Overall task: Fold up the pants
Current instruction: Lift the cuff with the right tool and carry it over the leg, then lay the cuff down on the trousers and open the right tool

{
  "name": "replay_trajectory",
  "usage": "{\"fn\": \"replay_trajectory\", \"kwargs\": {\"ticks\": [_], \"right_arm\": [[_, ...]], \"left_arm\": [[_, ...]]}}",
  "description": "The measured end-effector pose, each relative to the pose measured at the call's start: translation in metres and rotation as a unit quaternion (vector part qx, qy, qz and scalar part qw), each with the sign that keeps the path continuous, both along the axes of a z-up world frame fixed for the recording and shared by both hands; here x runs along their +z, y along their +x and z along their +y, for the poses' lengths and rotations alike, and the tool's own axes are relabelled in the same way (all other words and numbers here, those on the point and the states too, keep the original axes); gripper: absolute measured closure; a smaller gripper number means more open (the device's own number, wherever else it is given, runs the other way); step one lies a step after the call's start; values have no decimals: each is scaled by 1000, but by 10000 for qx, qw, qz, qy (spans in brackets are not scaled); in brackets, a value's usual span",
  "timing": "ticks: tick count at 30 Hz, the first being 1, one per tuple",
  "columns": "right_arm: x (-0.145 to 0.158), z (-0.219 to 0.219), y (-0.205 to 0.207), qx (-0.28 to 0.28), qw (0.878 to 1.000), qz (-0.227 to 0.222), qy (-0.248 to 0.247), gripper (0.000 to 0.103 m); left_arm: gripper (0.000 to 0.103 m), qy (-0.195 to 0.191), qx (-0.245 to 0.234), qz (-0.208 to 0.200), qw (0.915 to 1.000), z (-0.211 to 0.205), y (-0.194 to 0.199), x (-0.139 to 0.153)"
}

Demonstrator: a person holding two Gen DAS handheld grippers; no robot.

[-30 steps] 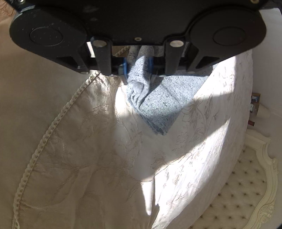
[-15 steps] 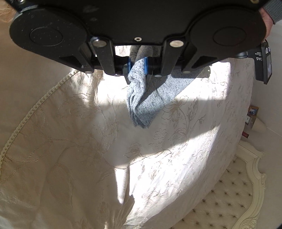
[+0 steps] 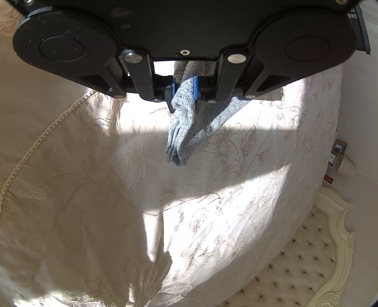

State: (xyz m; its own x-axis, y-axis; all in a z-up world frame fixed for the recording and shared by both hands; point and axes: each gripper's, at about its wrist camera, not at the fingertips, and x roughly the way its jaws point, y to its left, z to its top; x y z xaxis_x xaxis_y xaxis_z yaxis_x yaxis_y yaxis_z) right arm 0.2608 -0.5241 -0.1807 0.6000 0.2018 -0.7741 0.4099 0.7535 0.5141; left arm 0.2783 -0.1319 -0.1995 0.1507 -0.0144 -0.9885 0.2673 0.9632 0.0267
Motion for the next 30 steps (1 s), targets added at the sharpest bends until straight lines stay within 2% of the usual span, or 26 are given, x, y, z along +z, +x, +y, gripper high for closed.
{"fn": "replay_trajectory", "kwargs": {"ticks": [2,5,8,12,15,20,24,27,28,30], "right_arm": [[4,3,2,22,10000,-17,-25,89],[14,12,3,63,9998,-81,-188,89],[32,27,5,130,9990,-219,-373,89],[67,63,10,442,9952,-470,-741,89],[98,107,13,817,9898,-715,-921,89],[133,213,18,1662,9747,-1156,-952,89],[122,311,16,2364,9604,-1232,-805,89],[87,381,13,2853,9506,-954,-761,89],[75,399,11,2988,9466,-884,-830,89],[43,438,5,3377,9308,-702,-1209,87]], "left_arm": [[83,20,-88,0,10000,-4,4,4],[76,-244,-6,-133,9996,10,5,24],[76,-320,135,-439,9984,41,1,47],[76,-386,368,-448,9976,97,-4,62],[76,-374,604,-463,9964,141,-11,68],[76,-247,944,-437,9943,212,-16,67],[76,-152,1185,-384,9921,259,-24,62],[77,-133,1330,-323,9905,289,-31,60],[77,-133,1353,-308,9902,294,-32,59],[77,-138,1367,-285,9901,304,-34,58]]}}
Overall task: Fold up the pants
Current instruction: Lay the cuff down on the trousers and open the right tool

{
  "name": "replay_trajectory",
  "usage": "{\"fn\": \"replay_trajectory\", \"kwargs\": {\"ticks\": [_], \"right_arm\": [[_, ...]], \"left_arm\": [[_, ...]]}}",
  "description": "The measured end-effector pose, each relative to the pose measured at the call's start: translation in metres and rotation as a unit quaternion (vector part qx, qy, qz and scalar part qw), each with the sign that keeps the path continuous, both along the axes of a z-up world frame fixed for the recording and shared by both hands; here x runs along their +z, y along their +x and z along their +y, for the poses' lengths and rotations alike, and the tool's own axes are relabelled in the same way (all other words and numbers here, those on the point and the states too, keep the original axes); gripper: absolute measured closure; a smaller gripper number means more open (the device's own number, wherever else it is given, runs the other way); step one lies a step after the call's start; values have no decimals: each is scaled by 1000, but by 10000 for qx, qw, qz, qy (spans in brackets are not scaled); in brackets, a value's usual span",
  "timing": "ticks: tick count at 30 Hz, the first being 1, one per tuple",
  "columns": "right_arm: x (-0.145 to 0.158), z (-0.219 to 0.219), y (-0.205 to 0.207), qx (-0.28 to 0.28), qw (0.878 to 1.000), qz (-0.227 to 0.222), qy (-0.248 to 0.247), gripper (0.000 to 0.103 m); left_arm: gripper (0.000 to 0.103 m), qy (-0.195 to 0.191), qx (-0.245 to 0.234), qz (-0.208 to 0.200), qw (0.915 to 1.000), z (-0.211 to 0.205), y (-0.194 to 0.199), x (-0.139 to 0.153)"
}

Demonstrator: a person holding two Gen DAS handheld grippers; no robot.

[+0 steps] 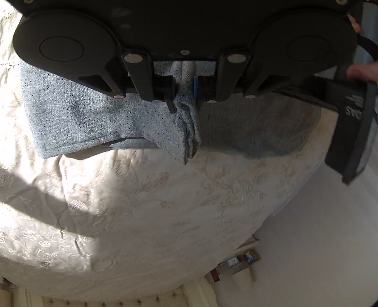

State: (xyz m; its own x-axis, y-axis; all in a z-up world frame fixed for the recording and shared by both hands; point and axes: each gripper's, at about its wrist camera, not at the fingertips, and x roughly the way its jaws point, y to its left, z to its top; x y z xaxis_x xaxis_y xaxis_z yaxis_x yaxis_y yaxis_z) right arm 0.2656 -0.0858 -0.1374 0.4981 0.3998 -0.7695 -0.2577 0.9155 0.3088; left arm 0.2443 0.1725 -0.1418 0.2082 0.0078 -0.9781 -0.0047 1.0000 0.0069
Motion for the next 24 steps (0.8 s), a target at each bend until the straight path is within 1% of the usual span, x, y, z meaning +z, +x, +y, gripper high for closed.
{"fn": "replay_trajectory", "kwargs": {"ticks": [1,2,3,5,7,9,12,15,16,18,20,22,24], "right_arm": [[-13,14,-3,144,9996,12,-239,83],[-28,27,-6,277,9985,60,-461,81],[-37,34,-8,331,9979,124,-543,80],[-43,38,-11,301,9980,207,-510,73],[-35,32,-14,245,9988,180,-385,71],[-21,20,-17,253,9994,143,-198,69],[5,-1,-24,329,9994,-81,40,65],[21,-26,-16,331,9991,-122,215,64],[23,-35,-12,260,9994,-125,199,63],[20,-55,1,-60,10000,-62,14,63],[9,-75,19,-349,9993,107,-16,63],[-5,-89,40,-401,9985,358,-44,63],[-25,-103,63,-445,9975,523,-151,65]], "left_arm": [[77,-3,-15,-2,10000,2,0,0],[77,-10,-40,-10,10000,3,0,0],[77,-29,-64,-25,10000,4,0,1],[77,-108,-111,-77,9999,4,0,3],[77,-198,-132,-122,9996,3,0,8],[77,-288,-139,-179,9993,-2,7,13],[77,-418,-130,-276,9987,-11,18,20],[76,-541,-128,-374,9978,-24,25,24],[76,-565,-158,-381,9975,-29,27,24],[76,-552,-258,-329,9976,-42,31,19],[76,-450,-326,-250,9981,-53,36,11],[76,-371,-360,-149,9986,-63,39,1],[76,-296,-376,-54,9988,-69,43,-11]]}}
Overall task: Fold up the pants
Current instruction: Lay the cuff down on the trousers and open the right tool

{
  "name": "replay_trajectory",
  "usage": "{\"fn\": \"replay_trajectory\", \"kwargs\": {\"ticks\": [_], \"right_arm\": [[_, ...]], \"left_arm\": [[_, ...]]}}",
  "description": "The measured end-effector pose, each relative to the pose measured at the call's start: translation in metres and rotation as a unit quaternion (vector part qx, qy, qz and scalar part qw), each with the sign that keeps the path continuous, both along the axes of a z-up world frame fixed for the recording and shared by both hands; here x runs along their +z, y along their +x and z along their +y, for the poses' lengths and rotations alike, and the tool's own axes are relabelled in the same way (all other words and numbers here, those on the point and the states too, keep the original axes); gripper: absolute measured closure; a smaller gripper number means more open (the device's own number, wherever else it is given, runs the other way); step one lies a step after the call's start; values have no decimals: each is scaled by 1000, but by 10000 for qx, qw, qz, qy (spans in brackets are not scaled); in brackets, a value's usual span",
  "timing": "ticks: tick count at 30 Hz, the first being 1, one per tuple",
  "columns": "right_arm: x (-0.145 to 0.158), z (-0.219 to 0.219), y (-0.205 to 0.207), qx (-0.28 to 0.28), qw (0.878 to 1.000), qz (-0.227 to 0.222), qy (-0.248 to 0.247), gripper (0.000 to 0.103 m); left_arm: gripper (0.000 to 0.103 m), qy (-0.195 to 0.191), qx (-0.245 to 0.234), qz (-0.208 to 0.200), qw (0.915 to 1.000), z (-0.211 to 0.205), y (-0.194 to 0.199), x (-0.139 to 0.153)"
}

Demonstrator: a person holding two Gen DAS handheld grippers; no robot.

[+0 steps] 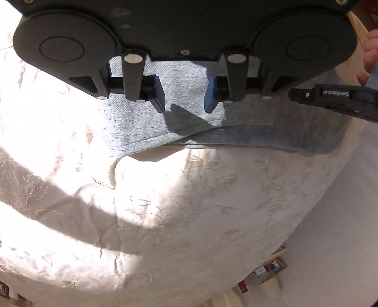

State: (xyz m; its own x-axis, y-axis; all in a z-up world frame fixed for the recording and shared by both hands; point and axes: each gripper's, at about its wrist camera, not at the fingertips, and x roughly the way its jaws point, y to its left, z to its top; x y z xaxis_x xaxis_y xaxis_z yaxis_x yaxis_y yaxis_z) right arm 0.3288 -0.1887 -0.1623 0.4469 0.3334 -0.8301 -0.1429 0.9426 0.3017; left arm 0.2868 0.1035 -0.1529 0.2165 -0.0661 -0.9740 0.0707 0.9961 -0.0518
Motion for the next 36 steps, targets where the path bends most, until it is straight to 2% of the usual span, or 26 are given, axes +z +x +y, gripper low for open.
{"fn": "replay_trajectory", "kwargs": {"ticks": [4,6,8,10,13,15,18,20,22,24,32,36], "right_arm": [[-40,-32,32,-469,9963,508,-510,76],[-48,-45,33,-517,9958,518,-551,77],[-43,-49,27,-473,9962,477,-554,75],[-33,-57,18,-561,9966,399,-460,70],[-11,-70,-8,-756,9969,214,-63,70],[-7,-72,-25,-623,9977,247,-31,70],[-26,-64,-49,-157,9976,582,-340,70],[-39,-62,-70,7,9967,631,-501,70],[-43,-64,-82,-65,9979,449,-466,71],[-43,-64,-83,-189,9979,455,-429,71],[-31,-70,-87,-247,9974,512,-444,71],[-9,-70,-90,-302,9974,163,-639,70]], "left_arm": [[76,234,-74,32,9997,-12,2,-11],[76,329,-54,21,9994,-15,1,-12],[76,321,-9,-32,9995,-16,-2,-7],[76,306,-5,-65,9995,-17,-4,-5],[76,407,-56,-31,9991,-23,-5,-12],[76,528,-81,-34,9986,-28,-4,-19],[76,676,-140,-86,9976,-31,-2,-28],[76,743,-152,-137,9970,-34,0,-32],[76,796,-151,-167,9966,-37,3,-32],[75,808,-114,-176,9965,-37,4,-29],[75,878,872,-253,9920,12,-12,8],[75,955,1326,-317,9861,42,-34,32]]}}
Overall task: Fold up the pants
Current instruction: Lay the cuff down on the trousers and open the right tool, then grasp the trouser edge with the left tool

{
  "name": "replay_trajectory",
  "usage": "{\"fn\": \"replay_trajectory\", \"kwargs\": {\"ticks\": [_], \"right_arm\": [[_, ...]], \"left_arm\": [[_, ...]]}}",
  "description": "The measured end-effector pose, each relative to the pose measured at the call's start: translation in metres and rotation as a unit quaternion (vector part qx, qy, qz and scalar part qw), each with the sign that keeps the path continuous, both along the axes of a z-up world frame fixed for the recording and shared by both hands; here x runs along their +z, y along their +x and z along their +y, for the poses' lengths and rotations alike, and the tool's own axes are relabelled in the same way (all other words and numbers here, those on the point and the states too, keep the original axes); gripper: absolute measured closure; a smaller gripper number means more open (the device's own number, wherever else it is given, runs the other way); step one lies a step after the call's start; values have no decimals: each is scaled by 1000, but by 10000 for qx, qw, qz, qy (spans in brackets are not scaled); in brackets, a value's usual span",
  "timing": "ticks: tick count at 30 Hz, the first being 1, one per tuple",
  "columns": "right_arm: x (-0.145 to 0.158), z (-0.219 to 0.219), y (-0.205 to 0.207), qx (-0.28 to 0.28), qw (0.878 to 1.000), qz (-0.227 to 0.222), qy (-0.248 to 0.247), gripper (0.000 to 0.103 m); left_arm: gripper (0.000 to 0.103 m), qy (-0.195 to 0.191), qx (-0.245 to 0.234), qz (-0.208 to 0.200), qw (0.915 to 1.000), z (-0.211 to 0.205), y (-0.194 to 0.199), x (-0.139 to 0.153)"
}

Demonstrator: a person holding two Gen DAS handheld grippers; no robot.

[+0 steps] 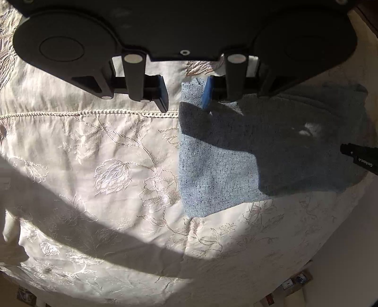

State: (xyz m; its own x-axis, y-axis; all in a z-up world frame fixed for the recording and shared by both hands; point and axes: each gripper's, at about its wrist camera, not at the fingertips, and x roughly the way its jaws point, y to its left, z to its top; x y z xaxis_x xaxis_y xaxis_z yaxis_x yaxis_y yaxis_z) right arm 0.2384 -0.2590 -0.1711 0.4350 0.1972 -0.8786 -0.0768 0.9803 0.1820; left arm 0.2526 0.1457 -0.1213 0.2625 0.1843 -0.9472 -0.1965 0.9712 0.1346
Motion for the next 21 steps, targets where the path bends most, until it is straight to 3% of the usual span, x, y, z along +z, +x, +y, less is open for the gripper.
{"fn": "replay_trajectory", "kwargs": {"ticks": [6,10,15,21], "right_arm": [[40,12,-8,53,9988,-449,186,68],[51,37,-9,253,9979,-501,334,68],[59,89,-9,551,9964,-548,336,68],[63,173,-9,776,9956,-517,121,67]], "left_arm": [[75,66,588,-34,9982,41,-35,16],[75,19,686,-11,9976,69,-51,18],[75,193,580,-39,9981,108,-57,17],[75,-96,590,-138,9981,174,-49,12]]}}
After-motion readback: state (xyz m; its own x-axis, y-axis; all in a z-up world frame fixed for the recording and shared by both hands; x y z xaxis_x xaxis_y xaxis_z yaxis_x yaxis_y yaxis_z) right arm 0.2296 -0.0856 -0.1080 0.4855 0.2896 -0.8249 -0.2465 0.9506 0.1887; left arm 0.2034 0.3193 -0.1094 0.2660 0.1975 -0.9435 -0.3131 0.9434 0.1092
